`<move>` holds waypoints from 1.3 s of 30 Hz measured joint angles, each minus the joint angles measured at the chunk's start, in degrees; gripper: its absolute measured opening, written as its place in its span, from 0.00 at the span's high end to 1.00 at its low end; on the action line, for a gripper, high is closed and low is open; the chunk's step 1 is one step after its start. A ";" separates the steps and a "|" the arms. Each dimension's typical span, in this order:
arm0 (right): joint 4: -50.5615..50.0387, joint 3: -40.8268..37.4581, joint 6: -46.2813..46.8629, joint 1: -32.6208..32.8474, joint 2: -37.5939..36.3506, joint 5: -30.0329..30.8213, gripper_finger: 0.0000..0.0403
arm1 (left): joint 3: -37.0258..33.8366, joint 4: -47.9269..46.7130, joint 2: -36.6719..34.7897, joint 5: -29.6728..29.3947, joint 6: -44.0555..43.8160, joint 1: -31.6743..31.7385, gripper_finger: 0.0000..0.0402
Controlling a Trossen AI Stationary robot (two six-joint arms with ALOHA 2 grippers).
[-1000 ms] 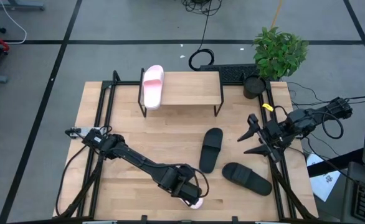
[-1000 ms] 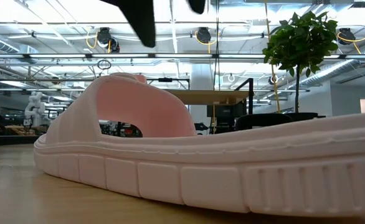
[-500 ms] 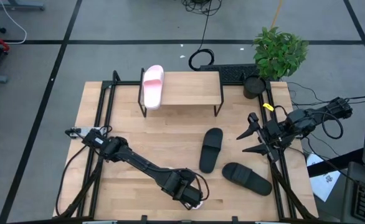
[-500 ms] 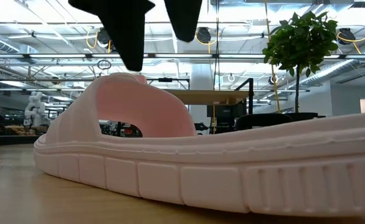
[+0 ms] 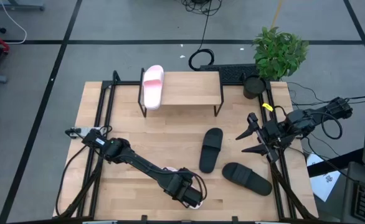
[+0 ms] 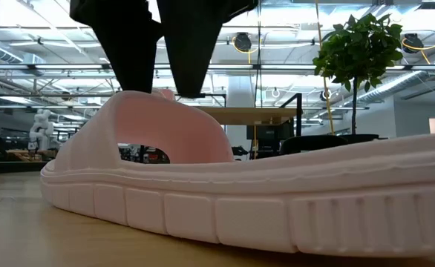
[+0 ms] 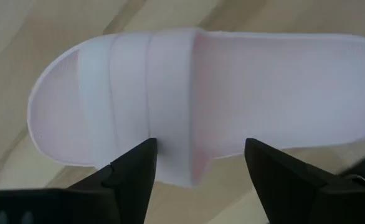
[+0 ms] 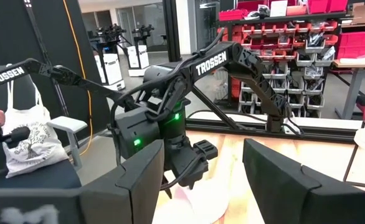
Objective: Pick and place slides into the shelf
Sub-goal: Put the pink slide on the shelf
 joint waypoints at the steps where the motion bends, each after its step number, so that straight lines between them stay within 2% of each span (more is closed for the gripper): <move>1: 0.00 0.00 0.00 0.00 0.01 -0.02 0.48 | 0.00 -1.16 0.08 -0.13 -0.60 0.00 0.38; 8: -0.11 0.00 0.01 0.00 0.01 -0.05 0.48 | 0.00 -6.41 0.14 -1.57 -2.50 0.10 0.38; 20: -0.24 0.00 0.00 0.00 0.04 -0.09 0.48 | 0.00 -5.77 0.22 -3.86 -2.52 0.73 0.38; 27: -0.27 0.00 0.00 0.00 0.38 -0.10 0.48 | -0.07 -5.28 2.57 -2.64 -2.01 1.51 0.38; 39: -0.22 -1.01 -0.20 0.00 2.19 -0.09 0.48 | -0.07 -9.17 2.95 -3.67 -8.21 1.38 0.38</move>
